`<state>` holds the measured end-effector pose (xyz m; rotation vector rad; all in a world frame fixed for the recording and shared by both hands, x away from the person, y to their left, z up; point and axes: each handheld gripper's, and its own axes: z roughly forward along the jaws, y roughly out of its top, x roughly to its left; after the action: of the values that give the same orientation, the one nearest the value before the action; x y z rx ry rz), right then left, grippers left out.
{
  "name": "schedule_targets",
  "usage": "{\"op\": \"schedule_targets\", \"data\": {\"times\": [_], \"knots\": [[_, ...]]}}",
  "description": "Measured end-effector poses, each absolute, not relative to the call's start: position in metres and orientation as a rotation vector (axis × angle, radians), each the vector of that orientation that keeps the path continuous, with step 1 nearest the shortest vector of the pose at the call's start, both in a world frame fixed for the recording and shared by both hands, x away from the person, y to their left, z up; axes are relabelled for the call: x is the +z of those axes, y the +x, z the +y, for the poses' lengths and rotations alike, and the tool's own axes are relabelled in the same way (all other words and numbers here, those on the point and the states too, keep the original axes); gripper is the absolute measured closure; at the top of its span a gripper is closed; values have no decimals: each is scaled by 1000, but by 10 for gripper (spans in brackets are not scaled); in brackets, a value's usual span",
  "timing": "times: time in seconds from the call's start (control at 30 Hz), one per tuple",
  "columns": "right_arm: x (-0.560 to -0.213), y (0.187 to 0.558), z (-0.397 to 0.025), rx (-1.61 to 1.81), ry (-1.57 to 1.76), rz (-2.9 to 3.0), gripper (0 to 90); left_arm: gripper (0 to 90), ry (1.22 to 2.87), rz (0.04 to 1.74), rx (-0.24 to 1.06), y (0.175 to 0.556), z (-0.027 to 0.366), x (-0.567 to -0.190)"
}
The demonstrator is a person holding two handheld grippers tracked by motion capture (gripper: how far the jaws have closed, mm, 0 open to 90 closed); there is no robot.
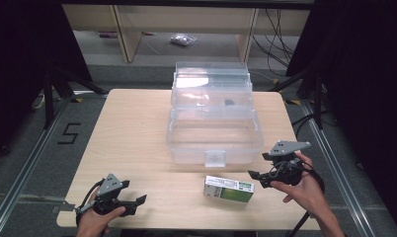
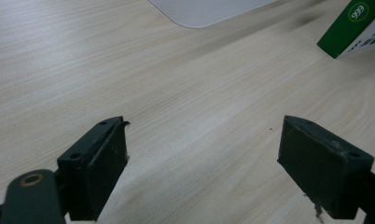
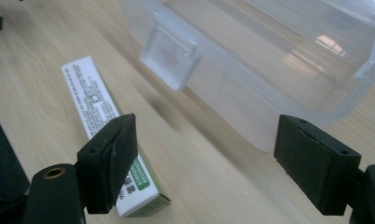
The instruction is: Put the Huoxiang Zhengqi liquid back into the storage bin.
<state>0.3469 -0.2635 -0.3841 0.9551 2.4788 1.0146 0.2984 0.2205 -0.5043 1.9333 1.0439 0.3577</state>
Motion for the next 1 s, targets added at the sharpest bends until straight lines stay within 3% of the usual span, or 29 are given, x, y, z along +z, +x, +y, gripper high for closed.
{"op": "schedule_targets", "data": {"times": [0.53,1.0], "knots": [[-374,345,-226,955,765,2652,227,148,1933,1044,357,299,221,-504],[-394,352,-192,788,680,2779,251,149,1932,1046,358,298,221,-504]]}}
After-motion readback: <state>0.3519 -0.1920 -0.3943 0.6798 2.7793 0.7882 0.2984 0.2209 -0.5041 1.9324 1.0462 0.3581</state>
